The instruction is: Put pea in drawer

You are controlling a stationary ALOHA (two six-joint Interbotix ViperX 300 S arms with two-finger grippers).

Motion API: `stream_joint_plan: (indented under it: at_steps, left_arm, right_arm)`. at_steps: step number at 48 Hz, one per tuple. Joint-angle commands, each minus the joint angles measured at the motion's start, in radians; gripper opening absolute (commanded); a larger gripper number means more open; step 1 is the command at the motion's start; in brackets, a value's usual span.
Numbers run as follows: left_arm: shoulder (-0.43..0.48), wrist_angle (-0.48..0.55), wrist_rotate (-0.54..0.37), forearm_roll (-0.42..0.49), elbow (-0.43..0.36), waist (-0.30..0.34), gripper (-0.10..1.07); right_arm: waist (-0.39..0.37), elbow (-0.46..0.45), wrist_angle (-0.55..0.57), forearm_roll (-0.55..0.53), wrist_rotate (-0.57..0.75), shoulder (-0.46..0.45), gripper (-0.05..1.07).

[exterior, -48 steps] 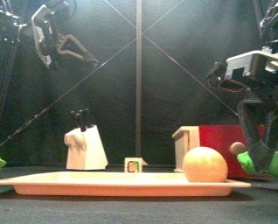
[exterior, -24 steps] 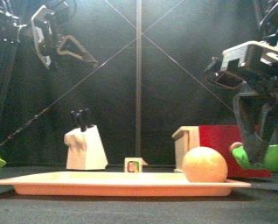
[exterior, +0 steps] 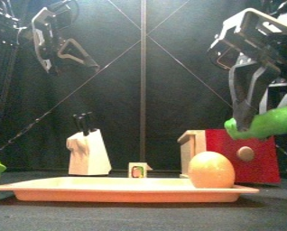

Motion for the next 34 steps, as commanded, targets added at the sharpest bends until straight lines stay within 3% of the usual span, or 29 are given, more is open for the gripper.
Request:
stream_joint_plan:
  at_steps: [1, 10, 34]
  left_arm:
    - [-0.002, 0.006, -0.002, -0.002, -0.011, 0.000, 0.30]
    - [-0.002, 0.006, -0.002, -0.008, -0.008, 0.000, 0.30]
    - [-0.002, 0.006, -0.002, -0.008, 0.002, 0.017, 0.30]
  right_arm:
    - [-0.003, -0.031, 0.078, 0.009, -0.035, -0.060, 0.65]
    - [-0.041, -0.060, 0.158, 0.025, -0.152, -0.101, 0.65]
    - [-0.291, -0.026, 0.124, 0.043, -0.614, -0.201, 0.65]
